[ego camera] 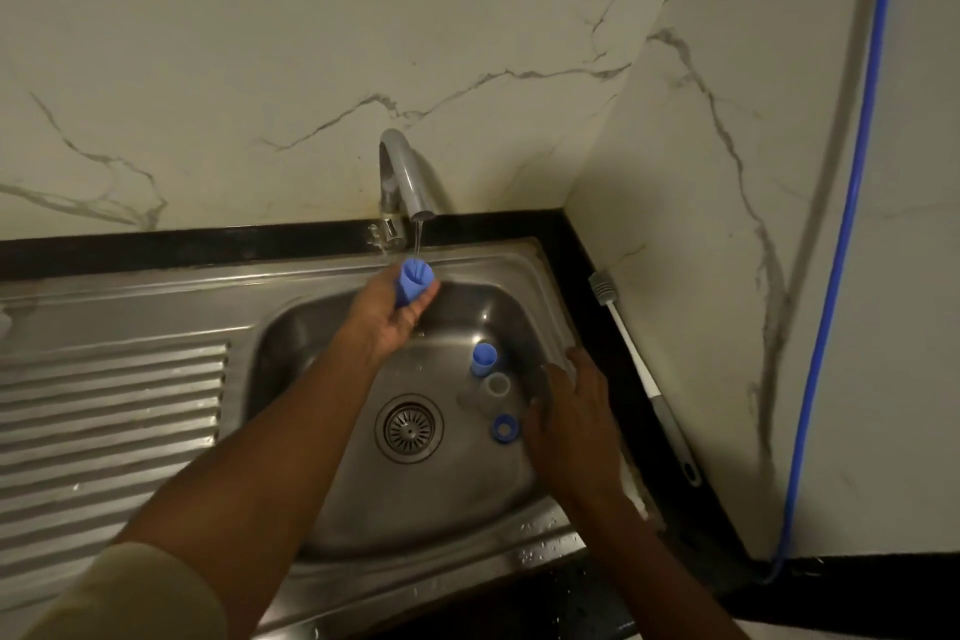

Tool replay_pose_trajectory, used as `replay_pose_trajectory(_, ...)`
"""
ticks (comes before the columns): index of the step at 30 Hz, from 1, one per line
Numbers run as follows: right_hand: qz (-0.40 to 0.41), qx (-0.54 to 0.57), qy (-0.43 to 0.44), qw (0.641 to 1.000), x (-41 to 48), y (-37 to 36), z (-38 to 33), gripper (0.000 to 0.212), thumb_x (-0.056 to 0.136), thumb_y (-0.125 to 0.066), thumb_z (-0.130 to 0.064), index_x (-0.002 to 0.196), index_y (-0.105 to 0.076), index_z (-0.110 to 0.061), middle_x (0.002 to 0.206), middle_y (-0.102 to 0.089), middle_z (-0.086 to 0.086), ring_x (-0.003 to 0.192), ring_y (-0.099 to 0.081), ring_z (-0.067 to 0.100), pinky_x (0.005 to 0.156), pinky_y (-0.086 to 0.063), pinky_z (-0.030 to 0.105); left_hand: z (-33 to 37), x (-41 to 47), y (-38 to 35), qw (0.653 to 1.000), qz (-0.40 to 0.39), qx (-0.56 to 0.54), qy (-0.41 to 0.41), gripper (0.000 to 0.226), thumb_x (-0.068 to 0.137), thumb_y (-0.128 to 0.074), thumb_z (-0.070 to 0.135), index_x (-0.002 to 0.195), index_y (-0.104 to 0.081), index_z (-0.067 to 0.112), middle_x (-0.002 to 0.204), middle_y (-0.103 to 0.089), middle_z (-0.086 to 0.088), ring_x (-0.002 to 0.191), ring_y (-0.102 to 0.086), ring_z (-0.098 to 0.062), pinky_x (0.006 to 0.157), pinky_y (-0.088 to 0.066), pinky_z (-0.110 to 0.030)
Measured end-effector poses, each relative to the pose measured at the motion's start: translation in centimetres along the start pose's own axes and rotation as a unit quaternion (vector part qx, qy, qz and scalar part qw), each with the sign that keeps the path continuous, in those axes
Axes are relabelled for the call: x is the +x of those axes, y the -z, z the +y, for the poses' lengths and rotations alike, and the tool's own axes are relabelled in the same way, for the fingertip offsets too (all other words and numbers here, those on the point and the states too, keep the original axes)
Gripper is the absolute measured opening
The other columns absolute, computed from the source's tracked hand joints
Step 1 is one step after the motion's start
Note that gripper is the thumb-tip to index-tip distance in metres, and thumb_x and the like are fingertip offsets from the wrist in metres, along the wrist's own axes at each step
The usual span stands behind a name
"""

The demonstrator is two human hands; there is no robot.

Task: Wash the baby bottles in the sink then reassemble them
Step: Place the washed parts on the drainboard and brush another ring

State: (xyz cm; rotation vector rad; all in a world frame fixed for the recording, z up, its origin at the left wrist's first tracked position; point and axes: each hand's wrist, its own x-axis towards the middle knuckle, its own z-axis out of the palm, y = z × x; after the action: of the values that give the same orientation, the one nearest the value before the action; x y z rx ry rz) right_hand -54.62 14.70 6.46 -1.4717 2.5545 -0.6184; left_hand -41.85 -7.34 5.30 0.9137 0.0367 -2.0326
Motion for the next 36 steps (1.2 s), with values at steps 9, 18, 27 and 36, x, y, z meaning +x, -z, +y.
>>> replay_pose_trajectory(9,-0.043,0.034,0.05,0.997,-0.4,1.1,-0.2,0.045,0.094,-0.054,-0.02,0.139,-0.046,-0.021,0.16,-0.02,0.002,0.144,-0.024,0.018,0.094,-0.032,0.017,-1.0,-2.5,0.5,0.825,0.051,0.465,-0.318,0.048,0.087,-0.074,0.011,0.126,-0.045,0.013,0.118,-0.053,-0.007,0.106,-0.059,-0.022,0.072,-0.055,-0.024)
replay_pose_trajectory(18,-0.117,0.142,0.07,0.98,0.2,1.6,0.0,0.039,0.091,-0.062,-0.025,0.13,-0.056,-0.024,0.144,-0.039,-0.007,0.124,-0.05,0.014,0.098,-0.048,0.029,-1.9,-8.0,0.0,0.562,0.057,0.69,-0.453,0.037,0.082,-0.081,0.02,0.108,-0.055,0.013,0.1,-0.059,-0.002,0.09,-0.06,-0.019,0.073,-0.051,-0.027)
replay_pose_trajectory(27,-0.385,0.48,0.015,0.788,5.4,7.9,-10.2,0.056,0.102,-0.033,-0.054,0.088,-0.066,-0.011,0.099,-0.071,0.012,0.1,-0.068,0.025,0.093,-0.055,0.042,-6.1,-16.5,-0.4,0.587,0.039,0.61,-0.531,0.047,0.087,-0.072,0.007,0.131,-0.058,0.009,0.12,-0.066,-0.001,0.108,-0.063,-0.005,0.095,-0.055,-0.031)
replay_pose_trajectory(36,-0.047,0.45,0.318,0.833,5.3,13.2,-14.1,0.037,0.097,-0.052,-0.045,0.13,-0.049,-0.026,0.121,-0.06,0.006,0.103,-0.063,0.019,0.09,-0.053,0.035,-5.6,-25.0,-2.7,0.601,-0.149,0.507,-0.6,0.083,0.09,-0.057,0.005,0.156,-0.008,-0.004,0.166,-0.014,-0.014,0.152,-0.023,-0.023,0.119,-0.031,-0.043)
